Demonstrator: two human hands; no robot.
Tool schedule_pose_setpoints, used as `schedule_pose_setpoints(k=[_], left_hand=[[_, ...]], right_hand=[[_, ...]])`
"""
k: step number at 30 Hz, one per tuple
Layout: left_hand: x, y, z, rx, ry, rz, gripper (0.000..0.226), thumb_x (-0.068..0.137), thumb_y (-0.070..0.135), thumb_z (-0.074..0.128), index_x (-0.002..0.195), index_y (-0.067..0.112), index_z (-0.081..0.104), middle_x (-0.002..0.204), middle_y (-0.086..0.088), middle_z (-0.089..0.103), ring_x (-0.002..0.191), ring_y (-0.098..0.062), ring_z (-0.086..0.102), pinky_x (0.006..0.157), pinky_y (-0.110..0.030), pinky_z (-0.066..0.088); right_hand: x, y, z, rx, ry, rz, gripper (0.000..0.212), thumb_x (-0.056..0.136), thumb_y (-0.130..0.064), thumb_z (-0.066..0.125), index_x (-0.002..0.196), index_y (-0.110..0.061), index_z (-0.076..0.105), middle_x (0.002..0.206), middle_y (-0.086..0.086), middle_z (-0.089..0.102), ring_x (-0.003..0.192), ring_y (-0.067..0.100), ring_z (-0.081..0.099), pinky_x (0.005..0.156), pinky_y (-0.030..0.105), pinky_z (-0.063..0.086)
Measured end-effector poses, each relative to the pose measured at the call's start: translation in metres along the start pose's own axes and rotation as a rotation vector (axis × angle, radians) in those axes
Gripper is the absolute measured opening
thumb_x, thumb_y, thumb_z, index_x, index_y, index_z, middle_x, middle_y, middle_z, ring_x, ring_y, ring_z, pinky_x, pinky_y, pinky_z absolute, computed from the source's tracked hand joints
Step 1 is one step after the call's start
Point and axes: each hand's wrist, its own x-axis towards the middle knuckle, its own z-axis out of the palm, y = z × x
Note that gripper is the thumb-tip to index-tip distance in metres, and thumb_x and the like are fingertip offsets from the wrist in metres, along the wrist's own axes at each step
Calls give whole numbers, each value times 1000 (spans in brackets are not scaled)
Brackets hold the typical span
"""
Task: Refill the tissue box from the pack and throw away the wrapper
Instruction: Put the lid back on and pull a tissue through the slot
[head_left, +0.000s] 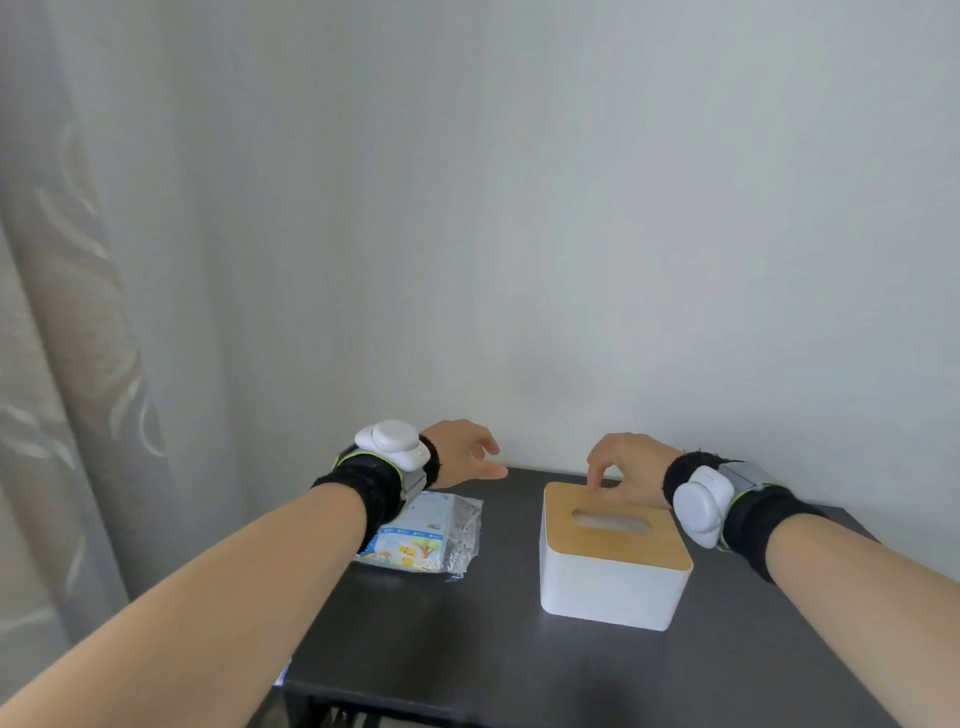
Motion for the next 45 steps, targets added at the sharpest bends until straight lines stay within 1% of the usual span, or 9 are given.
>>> schedule_pose_setpoints(k=[2, 5, 7, 10, 13, 19, 31, 39, 45], left_hand=[[-1, 9, 6, -31, 6, 47, 49, 89, 54, 59, 129, 24, 58, 132, 4, 60, 122, -17, 56, 103, -31, 42], [0, 34, 22, -33, -63, 126, 70, 78, 55, 73, 136, 23, 52, 137, 6, 54, 127, -16, 52, 105, -32, 41], [2, 54, 36, 6, -124, 137, 86, 69, 53, 81, 140, 20, 44, 136, 5, 53, 123, -19, 54, 104, -34, 44], [9, 73, 58, 34, -161, 153, 99, 61, 52, 86, 141, 18, 39, 131, 3, 56, 117, -20, 57, 100, -35, 48], [19, 78, 72, 5, -169, 167, 110, 57, 53, 87, 145, 17, 31, 138, 3, 49, 125, -20, 52, 104, -35, 45], [27, 77, 78, -49, -149, 206, 107, 56, 50, 88, 142, 20, 32, 133, 5, 51, 120, -17, 54, 103, -32, 46], [35, 69, 84, -65, -157, 203, 106, 50, 59, 86, 136, 23, 34, 125, 8, 53, 113, -16, 57, 100, -36, 50], [35, 70, 85, -46, -155, 215, 120, 53, 59, 86, 148, 22, 23, 144, 4, 43, 132, -18, 46, 109, -36, 42], [35, 70, 87, -3, -174, 171, 118, 49, 69, 81, 146, 25, 30, 147, 4, 41, 133, -20, 46, 108, -39, 42]], right_hand=[[0, 2, 4, -83, -58, -36, 12, 84, -30, 65, 82, -38, 73, 133, -8, 56, 122, 19, 52, 104, 38, 42], [1, 12, 14, -108, -128, -20, 30, 78, -30, 66, 58, -52, 63, 140, -17, 42, 133, 23, 36, 109, 41, 32], [-1, 14, 19, -160, -112, -66, 23, 79, -31, 67, 81, -54, 71, 138, -19, 44, 137, 21, 27, 112, 38, 26], [2, 14, 21, -293, -120, -180, 38, 85, -27, 66, 123, -32, 69, 147, -19, 44, 146, 15, 13, 111, 29, 15], [3, 15, 18, -354, -139, -278, 28, 85, -24, 65, 109, -33, 75, 161, -16, 19, 147, 17, 8, 110, 32, 15], [12, 17, 20, -485, -131, -427, 18, 81, -24, 64, 90, -30, 79, 164, -9, 5, 149, 24, 1, 112, 40, 17], [19, 27, 29, -475, -60, -530, 26, 89, -36, 53, 87, -30, 78, 165, -2, 5, 148, 24, 5, 112, 43, 17], [16, 26, 18, -393, -159, -492, 18, 78, -17, 58, 75, -21, 76, 164, -11, -3, 147, 17, -2, 110, 39, 26], [17, 25, 6, -216, -66, -504, 19, 82, -10, 60, 83, -12, 78, 162, -8, 15, 146, 19, 6, 109, 20, 12]])
